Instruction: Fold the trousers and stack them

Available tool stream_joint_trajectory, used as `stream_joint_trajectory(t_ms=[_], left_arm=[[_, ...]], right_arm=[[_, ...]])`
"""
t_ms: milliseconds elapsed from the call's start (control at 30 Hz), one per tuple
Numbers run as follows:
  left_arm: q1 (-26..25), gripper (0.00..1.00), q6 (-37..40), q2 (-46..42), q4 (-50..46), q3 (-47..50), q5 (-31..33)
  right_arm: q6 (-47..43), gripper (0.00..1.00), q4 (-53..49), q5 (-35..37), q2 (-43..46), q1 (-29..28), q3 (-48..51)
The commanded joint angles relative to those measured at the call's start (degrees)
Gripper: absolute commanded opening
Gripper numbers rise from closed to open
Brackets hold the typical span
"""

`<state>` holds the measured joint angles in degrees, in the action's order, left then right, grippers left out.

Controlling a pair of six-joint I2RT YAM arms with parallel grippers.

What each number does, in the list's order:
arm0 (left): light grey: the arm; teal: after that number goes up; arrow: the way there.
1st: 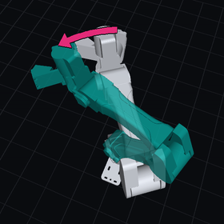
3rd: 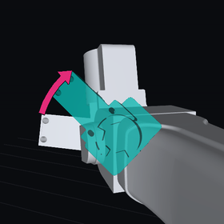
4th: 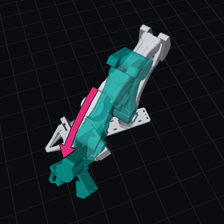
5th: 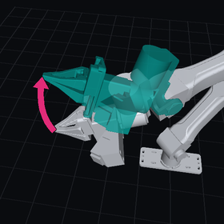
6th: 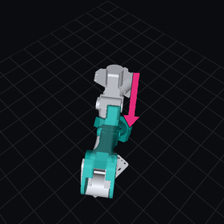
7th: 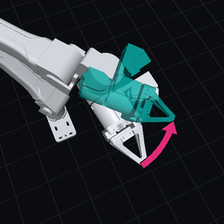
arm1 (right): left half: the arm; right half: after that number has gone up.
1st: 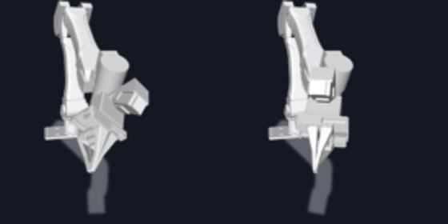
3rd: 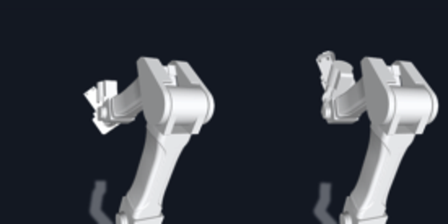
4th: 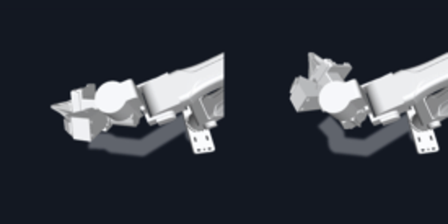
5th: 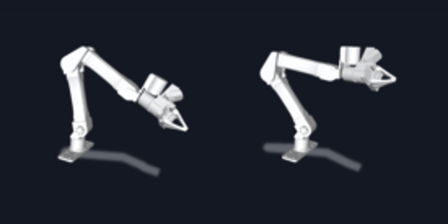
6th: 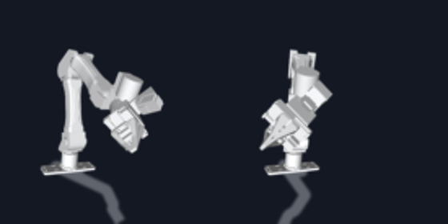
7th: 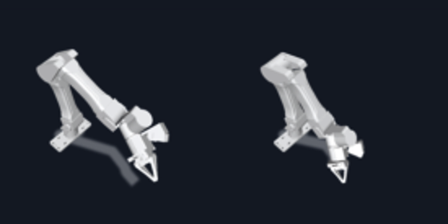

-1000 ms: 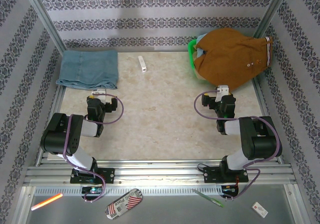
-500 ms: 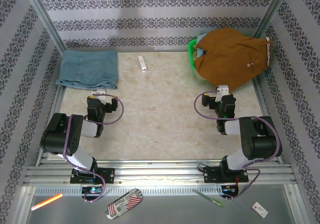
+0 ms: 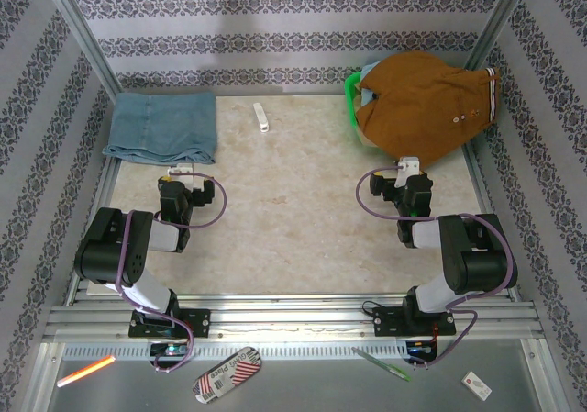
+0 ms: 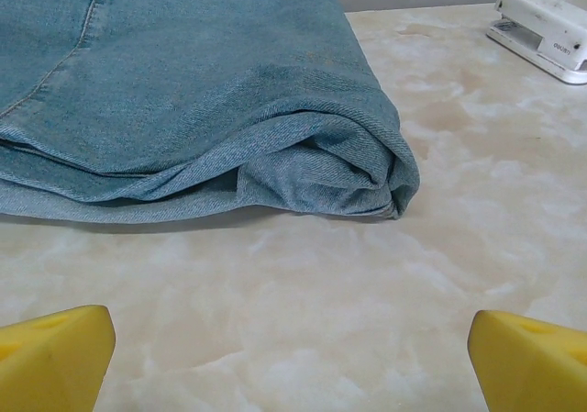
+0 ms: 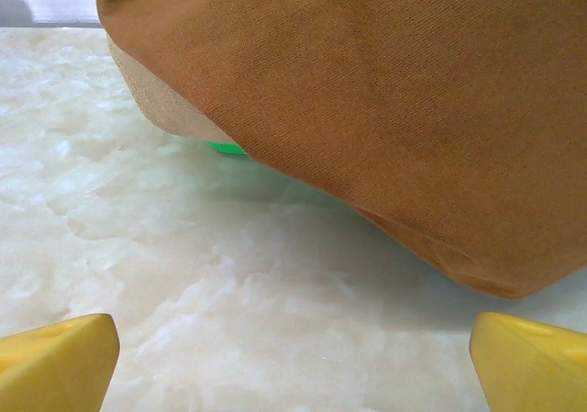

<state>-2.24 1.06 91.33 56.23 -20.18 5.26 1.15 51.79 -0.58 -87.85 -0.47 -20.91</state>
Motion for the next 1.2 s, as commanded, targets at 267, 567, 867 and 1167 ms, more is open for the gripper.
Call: stream_joint_trajectory(t_ms=[267,567,867,1167], left_arm=[[-1.4,0.99,-14.2,-31.4,-47.9,-20.1,3.5],[-1.2,0.99,-26.8,-43.4,-69.7,-35.0,-16.4],[2.6,1.0,-47.8,-47.8,-60.0,-23.2,-22.3],[2.3,0.96,-50.6,-38.7,-52.9,-20.7,-37.4]], right_arm=[[-4.8,0.98,-19.5,15.2,17.9,-11.3,-5.6],[41.8,0.98,-54.7,17.5,39.4,-7.6,-23.9],[47.7,0.98,-59.7,-1.4,29.1,5.3,-29.6],[49.1,0.94,-61.3,-6.7,3.1,11.9,-45.2]])
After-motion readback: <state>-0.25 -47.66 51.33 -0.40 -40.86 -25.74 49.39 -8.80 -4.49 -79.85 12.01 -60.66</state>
